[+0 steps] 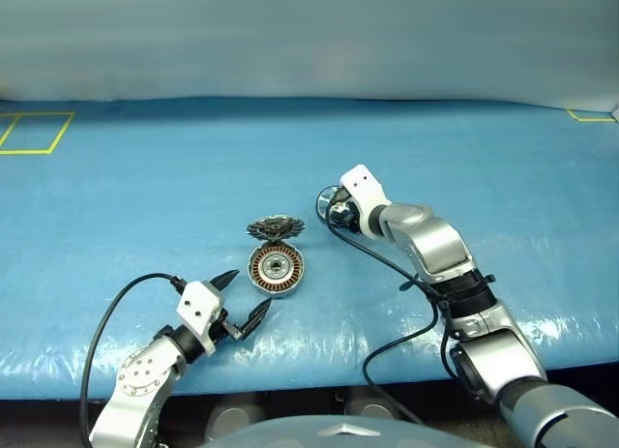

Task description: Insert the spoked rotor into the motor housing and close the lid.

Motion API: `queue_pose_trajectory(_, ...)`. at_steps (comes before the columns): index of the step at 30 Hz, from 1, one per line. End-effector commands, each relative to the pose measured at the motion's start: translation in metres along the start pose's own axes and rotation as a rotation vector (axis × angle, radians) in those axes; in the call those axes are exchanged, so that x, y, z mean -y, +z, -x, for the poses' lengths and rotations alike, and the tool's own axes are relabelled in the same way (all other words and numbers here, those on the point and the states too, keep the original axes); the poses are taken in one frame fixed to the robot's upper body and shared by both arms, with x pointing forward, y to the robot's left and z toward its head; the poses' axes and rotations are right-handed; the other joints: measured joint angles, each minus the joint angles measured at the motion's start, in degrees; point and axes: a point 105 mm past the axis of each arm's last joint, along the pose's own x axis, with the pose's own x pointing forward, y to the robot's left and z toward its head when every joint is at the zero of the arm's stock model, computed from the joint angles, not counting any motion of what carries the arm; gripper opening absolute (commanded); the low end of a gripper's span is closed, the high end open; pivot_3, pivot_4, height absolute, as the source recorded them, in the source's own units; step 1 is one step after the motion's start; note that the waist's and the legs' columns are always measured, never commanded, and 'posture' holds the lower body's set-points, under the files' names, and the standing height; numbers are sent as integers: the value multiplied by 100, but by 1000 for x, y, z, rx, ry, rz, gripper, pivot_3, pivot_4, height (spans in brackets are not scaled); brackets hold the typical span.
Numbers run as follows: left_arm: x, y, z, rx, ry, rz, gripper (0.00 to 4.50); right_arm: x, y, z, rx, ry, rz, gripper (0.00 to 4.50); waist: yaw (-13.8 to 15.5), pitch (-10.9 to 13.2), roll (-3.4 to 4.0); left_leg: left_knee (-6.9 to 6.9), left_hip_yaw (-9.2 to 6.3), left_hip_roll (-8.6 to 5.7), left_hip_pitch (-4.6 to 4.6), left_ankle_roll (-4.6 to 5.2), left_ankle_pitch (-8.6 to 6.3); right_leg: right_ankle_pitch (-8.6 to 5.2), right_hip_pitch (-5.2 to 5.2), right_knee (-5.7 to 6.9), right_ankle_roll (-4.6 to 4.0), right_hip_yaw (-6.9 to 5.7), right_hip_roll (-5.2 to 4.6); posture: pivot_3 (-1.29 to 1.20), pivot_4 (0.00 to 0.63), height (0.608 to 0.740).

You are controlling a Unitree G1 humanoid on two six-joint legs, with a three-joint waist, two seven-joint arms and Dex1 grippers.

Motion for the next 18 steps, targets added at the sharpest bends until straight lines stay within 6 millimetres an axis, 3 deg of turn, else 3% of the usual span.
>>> queue_pose_trajectory(1, -1, 8, 1, 29, 6, -16, 4500, 2, 4, 2, 33, -6, -4, 2584, -5, 0, 1, 0, 0, 0, 0, 0, 0, 0, 0, 0, 0, 0, 0, 0, 150, 740)
queue_pose_trajectory(4, -1, 8, 1, 28, 7, -16, 4500, 2, 2, 2, 32, -5, -11, 2584, -6, -1, 1, 0, 0, 0, 1, 0, 0, 0, 0, 1, 0, 0, 0, 0, 150, 740)
queue_pose_trajectory(7, -1, 8, 1, 28, 7, -15, 4500, 3, 1, 1, 33, -8, -17, 2035, -7, -1, 3, 0, 0, 0, 1, 0, 0, 0, 0, 1, 0, 1, 0, 0, 150, 740)
queue_pose_trajectory(9, -1, 8, 1, 26, 9, -15, 4500, 2, 0, 1, 33, -9, -20, 1427, -5, -4, 3, 0, 1, 0, 5, 0, 0, 0, 3, 1, 0, 1, 0, 0, 150, 740)
queue_pose_trajectory(18, -2, 8, 1, 25, 10, -17, 4500, 12, 4, 7, 65, -54, -6, 1394, -6, -5, 5, 2, 2, 0, 7, 0, 0, -2, 5, 2, -3, 4, 1, 0, 150, 740)
